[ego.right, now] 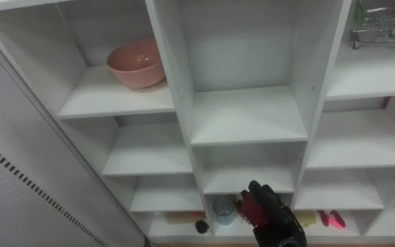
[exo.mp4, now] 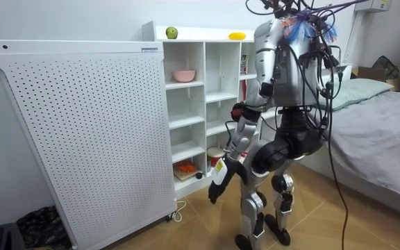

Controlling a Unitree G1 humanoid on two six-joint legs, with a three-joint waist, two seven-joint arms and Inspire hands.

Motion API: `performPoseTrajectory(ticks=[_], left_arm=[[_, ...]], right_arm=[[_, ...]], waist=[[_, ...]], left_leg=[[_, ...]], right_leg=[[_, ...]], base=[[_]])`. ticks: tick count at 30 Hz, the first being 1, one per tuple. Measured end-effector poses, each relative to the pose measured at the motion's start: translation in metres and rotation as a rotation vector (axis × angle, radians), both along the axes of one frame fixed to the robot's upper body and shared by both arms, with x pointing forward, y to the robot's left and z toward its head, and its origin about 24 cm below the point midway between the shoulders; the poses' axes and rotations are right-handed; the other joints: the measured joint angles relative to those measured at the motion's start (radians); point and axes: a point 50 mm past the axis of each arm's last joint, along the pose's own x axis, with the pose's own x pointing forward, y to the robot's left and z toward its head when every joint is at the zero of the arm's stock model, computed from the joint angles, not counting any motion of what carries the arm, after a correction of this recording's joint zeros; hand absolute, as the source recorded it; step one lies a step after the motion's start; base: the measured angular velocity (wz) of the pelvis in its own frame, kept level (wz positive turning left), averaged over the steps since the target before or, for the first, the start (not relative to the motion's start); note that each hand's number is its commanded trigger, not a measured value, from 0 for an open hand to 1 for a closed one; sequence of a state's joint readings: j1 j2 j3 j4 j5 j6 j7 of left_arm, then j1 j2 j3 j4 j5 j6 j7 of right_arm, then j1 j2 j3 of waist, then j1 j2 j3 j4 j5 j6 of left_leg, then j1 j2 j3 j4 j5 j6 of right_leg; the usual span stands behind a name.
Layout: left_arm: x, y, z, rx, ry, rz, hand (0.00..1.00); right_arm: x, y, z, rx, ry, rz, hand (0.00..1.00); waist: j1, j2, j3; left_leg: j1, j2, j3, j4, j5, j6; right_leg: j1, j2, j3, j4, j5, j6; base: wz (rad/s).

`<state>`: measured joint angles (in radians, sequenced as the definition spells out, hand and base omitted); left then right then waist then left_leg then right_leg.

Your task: Arrange fruit in the closet

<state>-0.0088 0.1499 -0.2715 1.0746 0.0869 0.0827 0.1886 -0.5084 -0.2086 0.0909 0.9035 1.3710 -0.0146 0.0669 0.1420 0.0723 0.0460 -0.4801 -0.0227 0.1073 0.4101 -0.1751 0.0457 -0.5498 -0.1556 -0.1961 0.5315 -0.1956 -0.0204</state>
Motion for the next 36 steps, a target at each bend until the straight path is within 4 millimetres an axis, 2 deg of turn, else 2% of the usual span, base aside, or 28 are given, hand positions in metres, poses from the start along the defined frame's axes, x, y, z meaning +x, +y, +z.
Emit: performPoseTrajectory(ticks=[2, 5, 7, 12, 18, 23, 25, 28, 31, 36], left_arm=[[-0.003, 0.0, -0.001, 0.001, 0.01, -0.01, 0.0], [-0.007, 0.004, -0.001, 0.017, 0.022, -0.006, 0.0], [-0.012, 0.008, -0.002, 0.042, 0.034, 0.004, 0.0], [-0.011, 0.007, -0.001, 0.049, 0.04, -0.015, 0.0], [-0.007, 0.001, 0.002, 0.023, -0.013, -0.031, 0.0], [-0.012, 0.014, 0.007, 0.048, -0.04, -0.046, 0.0], [-0.01, 0.024, 0.011, 0.075, -0.054, -0.059, 0.0], [-0.01, 0.027, 0.012, 0.089, -0.056, -0.062, 0.0], [-0.01, 0.027, 0.012, 0.09, -0.058, -0.06, 0.0], [-0.015, 0.031, 0.016, 0.096, -0.074, -0.068, 0.0]], right_arm=[[0.004, -0.005, 0.006, 0.046, -0.018, -0.03, 1.0], [0.017, -0.014, 0.025, 0.155, -0.079, -0.107, 1.0], [0.024, -0.024, 0.036, 0.223, -0.109, -0.181, 1.0], [0.035, -0.04, 0.058, 0.263, -0.15, -0.252, 1.0], [0.042, -0.047, 0.076, 0.305, -0.16, -0.302, 1.0], [0.049, -0.055, 0.096, 0.321, -0.171, -0.357, 1.0], [0.054, -0.055, 0.11, 0.321, -0.181, -0.368, 1.0], [0.059, -0.056, 0.124, 0.318, -0.192, -0.373, 1.0], [0.06, -0.055, 0.132, 0.32, -0.204, -0.372, 1.0], [0.06, -0.055, 0.135, 0.321, -0.165, -0.384, 1.0]], waist=[[0.002, 0.0, 0.0002], [0.004, -0.001, 0.0011], [0.021, -0.001, 0.0017], [0.058, -0.002, 0.0022], [0.059, -0.003, 0.0009], [0.058, -0.015, -0.0009], [0.056, -0.029, -0.0041], [0.058, -0.039, -0.0067], [0.058, -0.039, -0.0074], [0.061, -0.039, -0.0075]], left_leg=[[-0.038, -0.002, 0.0, 0.018, 0.001, 0.001], [-0.099, -0.006, 0.003, 0.044, 0.003, 0.004], [-0.127, -0.006, 0.005, 0.06, 0.003, 0.004], [-0.196, -0.006, 0.003, 0.101, 0.003, 0.004], [-0.292, -0.005, 0.002, 0.167, 0.0, 0.005], [-0.356, 0.003, -0.002, 0.242, -0.021, 0.007], [-0.39, 0.008, -0.002, 0.273, -0.033, 0.009], [-0.415, 0.011, -0.003, 0.3, -0.035, 0.01], [-0.43, 0.012, -0.02, 0.317, -0.035, 0.01], [-0.442, 0.01, -0.034, 0.332, -0.036, 0.012]], right_leg=[[-0.039, -0.002, 0.005, 0.017, 0.0, -0.001], [-0.102, -0.013, 0.007, 0.05, -0.002, -0.004], [-0.13, -0.017, 0.006, 0.068, -0.005, -0.008], [-0.194, -0.018, 0.004, 0.111, -0.017, -0.014], [-0.273, -0.039, -0.007, 0.169, -0.035, -0.017], [-0.318, -0.045, -0.015, 0.222, -0.048, -0.022], [-0.348, -0.054, -0.026, 0.252, -0.055, -0.029], [-0.362, -0.054, -0.033, 0.266, -0.056, -0.03], [-0.361, -0.056, -0.049, 0.269, -0.056, -0.03], [-0.361, -0.057, -0.057, 0.272, -0.055, -0.028]], base=[[0.02], [0.05], [0.06], [0.13], [0.15], [0.07], [0.09], [0.09], [0.1], [0.05]])
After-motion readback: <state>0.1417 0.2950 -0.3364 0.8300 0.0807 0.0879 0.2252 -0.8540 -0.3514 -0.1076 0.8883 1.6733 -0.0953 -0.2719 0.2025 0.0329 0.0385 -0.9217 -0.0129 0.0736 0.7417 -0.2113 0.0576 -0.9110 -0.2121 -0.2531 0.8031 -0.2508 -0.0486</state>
